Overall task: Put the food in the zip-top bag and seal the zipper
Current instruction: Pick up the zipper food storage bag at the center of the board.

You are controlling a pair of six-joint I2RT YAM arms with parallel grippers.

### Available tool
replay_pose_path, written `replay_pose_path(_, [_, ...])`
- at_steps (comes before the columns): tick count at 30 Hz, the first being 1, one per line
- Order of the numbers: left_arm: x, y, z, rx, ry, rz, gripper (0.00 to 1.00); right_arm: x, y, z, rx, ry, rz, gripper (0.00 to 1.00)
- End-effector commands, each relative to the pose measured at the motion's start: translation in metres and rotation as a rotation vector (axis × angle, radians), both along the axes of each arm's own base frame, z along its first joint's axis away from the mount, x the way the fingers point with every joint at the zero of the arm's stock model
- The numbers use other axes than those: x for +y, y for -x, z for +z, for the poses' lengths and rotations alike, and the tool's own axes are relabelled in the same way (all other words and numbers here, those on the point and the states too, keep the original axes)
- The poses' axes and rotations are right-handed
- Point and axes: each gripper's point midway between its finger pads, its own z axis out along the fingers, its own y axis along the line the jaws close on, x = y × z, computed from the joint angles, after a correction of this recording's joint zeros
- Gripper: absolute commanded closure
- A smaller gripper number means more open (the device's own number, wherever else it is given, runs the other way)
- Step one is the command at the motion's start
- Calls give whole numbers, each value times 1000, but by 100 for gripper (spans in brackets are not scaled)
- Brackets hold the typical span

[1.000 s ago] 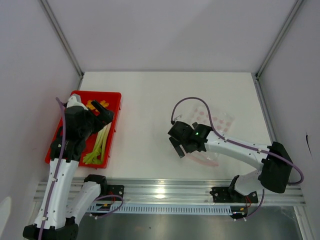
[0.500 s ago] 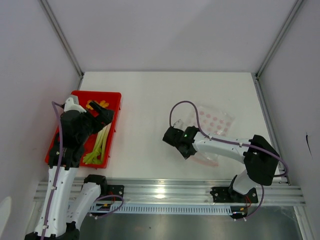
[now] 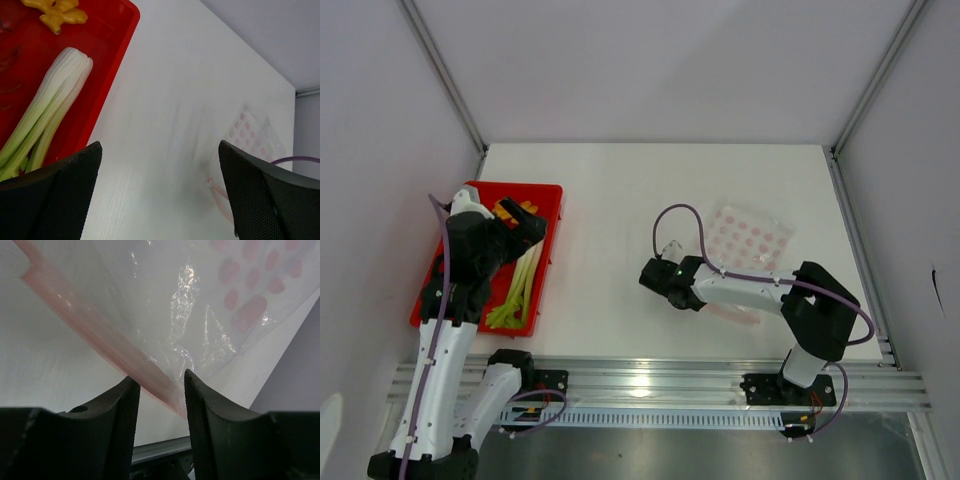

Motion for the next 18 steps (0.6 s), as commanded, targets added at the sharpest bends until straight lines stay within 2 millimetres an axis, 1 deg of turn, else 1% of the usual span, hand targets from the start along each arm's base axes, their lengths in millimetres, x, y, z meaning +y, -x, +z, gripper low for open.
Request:
replay_pose_path(1, [18,-5,16,-13,-66,65,1,6,-21,10,-71,-29,-10,57])
replay_pose_path(3, [23,-7,13,0,-83,83,1,8,-28,11,-73,-35,-1,58])
replay_pose_path(4, [25,-9,10,11,-86,93,1,6,-33,10,-71,-31,-7,62])
replay_pose_path(6, [27,-11,4,28,-85,106,0,8,-41,10,-72,-27,4,66])
replay_pose_path(9, [30,-15,1,39,-83,118,1,5,-53,9,-69,-31,-3,74])
replay_pose_path(10, [31,-16,1,41,-84,122,0,3,-57,7,-65,-27,-10,81])
replay_pose_path(11, [34,-17,1,42,-97,135,1,4,-61,8,-68,-39,-12,82])
replay_pose_path(15, [47,-18,-8,79,-121,194,0,16,-67,15,-61,-106,-20,86])
replay_pose_path(16, [49,-18,-10,89,-125,204,0,24,-70,20,-70,-141,-30,90])
replay_pose_path(17, [51,-18,-12,97,-130,211,0,26,-72,22,-67,-161,-39,92])
replay_pose_path(18, [55,-18,-21,126,-138,223,1,30,-74,24,-66,-183,-45,96])
